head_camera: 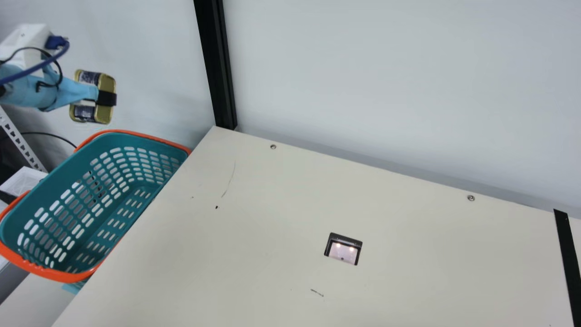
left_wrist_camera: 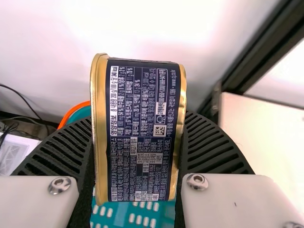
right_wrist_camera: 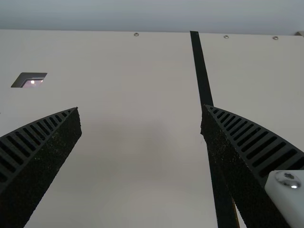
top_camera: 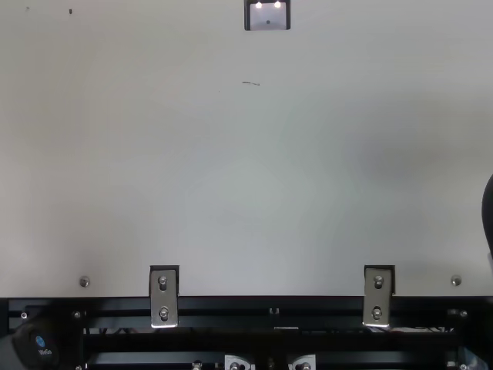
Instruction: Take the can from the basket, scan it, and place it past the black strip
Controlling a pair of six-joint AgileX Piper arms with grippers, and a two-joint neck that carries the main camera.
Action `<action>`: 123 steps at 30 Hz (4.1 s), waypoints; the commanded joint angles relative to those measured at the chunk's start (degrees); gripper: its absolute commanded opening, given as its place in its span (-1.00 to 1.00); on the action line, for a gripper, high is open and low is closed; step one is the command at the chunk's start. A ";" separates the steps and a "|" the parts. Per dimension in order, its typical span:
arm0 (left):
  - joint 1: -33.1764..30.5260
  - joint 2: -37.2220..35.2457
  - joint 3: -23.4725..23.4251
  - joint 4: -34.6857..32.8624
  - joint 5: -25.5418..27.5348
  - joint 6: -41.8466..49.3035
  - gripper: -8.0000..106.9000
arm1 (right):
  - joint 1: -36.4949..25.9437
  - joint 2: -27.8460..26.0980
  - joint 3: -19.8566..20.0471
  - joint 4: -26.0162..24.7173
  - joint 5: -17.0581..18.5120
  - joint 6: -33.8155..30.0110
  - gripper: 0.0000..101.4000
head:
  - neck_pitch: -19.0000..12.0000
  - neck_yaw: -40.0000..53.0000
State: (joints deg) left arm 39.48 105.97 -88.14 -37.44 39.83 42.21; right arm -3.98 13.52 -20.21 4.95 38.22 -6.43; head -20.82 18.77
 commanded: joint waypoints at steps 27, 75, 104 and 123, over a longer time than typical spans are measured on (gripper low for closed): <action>-6.90 -24.54 12.31 -2.73 30.08 -25.24 -0.68 | 0.00 0.00 0.00 -0.06 0.00 0.00 1.00 | -1.55 1.94; -25.26 -41.75 24.48 -14.70 30.08 -71.64 -0.68 | 0.00 0.00 0.00 -0.06 0.00 0.00 1.00 | -1.55 1.94; -34.85 -49.93 21.62 -18.02 30.08 -85.33 -0.68 | 0.00 0.00 0.00 -0.10 0.00 0.00 1.00 | -1.55 1.94; -35.38 -50.61 20.86 -18.32 30.27 -86.57 -0.68 | 0.00 0.00 0.00 -0.10 0.00 0.00 1.00 | -1.55 1.94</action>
State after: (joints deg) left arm 4.10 55.36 -67.29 -55.76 70.10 -44.37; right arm -3.98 13.52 -20.21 4.85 38.22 -6.43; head -20.82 19.06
